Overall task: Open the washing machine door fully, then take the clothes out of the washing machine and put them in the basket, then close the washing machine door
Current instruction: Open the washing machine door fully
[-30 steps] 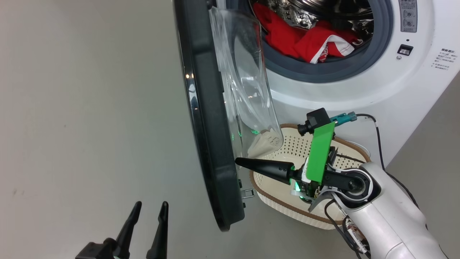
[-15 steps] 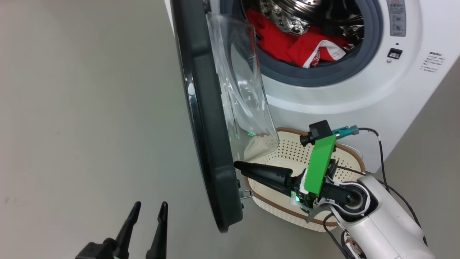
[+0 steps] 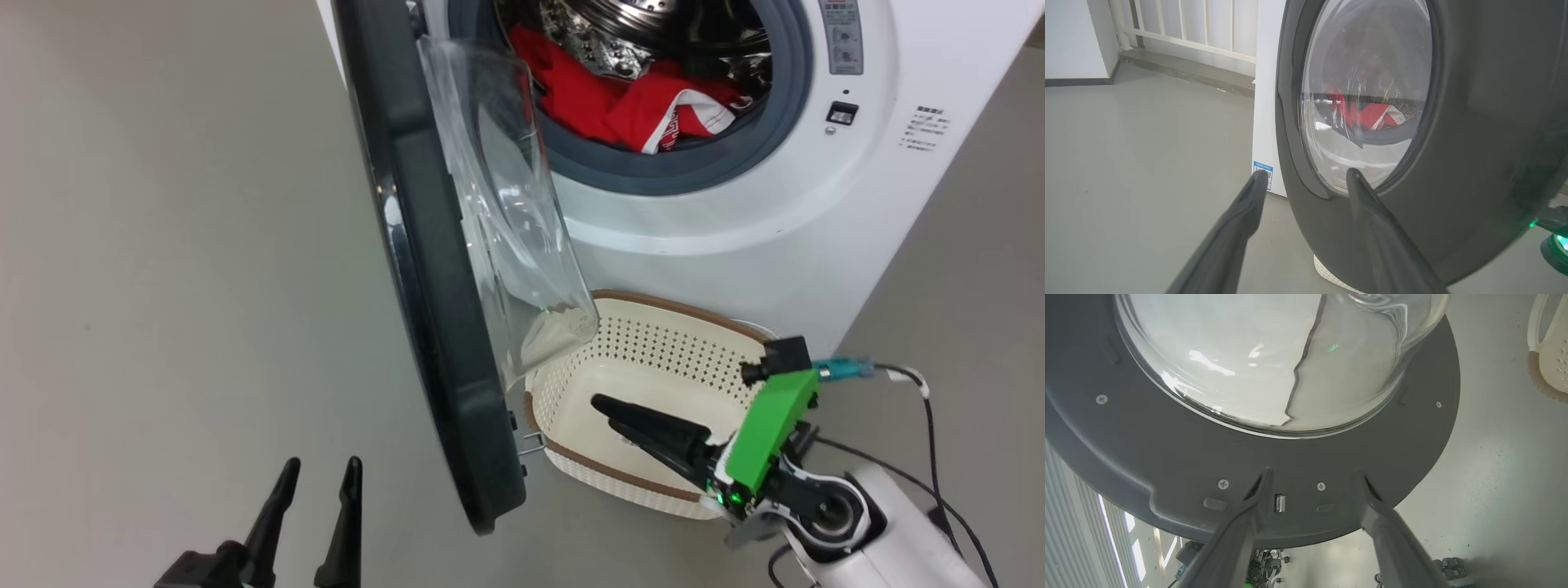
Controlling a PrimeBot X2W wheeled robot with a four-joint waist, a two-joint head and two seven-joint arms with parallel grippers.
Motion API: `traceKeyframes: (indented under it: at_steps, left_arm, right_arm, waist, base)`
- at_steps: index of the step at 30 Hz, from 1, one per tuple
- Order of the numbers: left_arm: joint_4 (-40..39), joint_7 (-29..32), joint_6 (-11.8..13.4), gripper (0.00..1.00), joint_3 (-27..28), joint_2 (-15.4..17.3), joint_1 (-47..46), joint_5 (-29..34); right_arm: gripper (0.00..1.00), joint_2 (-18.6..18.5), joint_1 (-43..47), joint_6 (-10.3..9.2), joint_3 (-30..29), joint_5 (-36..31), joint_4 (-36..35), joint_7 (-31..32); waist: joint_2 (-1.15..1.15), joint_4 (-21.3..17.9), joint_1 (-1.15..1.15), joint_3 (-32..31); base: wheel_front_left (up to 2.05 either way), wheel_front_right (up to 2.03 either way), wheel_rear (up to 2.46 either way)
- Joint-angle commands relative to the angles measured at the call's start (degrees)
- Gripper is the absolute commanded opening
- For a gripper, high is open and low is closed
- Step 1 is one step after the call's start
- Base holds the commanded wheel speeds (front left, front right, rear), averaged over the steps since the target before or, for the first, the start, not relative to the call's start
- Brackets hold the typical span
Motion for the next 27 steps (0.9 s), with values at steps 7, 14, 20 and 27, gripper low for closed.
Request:
traceKeyframes:
  at_steps: [7,14,20,27]
  left_arm:
    - [-0.8,-0.5,-0.7,1.0,3.5,0.6,0.5,0.8]
    - [-0.9,-0.5,-0.9,1.0,5.1,0.6,1.5,1.4]
    - [-0.8,-0.5,-1.1,1.0,5.7,0.6,2.0,1.7]
    - [-0.7,-0.5,-1.2,1.0,6.2,0.6,2.0,1.9]
  right_arm:
    - [1.0,-1.5,5.3,0.45,-0.9,-2.9,-2.0,-8.0]
    - [1.0,-4.1,10.0,0.45,0.5,-6.0,-2.6,-15.7]
    - [1.0,-7.1,12.3,0.45,3.6,-10.7,-3.5,-25.3]
    - [1.0,-10.8,12.4,0.45,9.4,-18.7,-1.5,-43.1]
  waist:
    - [0.0,-1.9,0.0,-1.0]
    - [0.0,-3.7,0.0,-1.7]
    - [0.0,-4.9,0.0,-2.0]
    - [0.0,-5.8,0.0,-2.2]
  base:
    - [0.0,0.0,0.0]
    - [0.0,0.0,0.0]
    - [0.0,0.0,0.0]
    - [0.0,0.0,0.0]
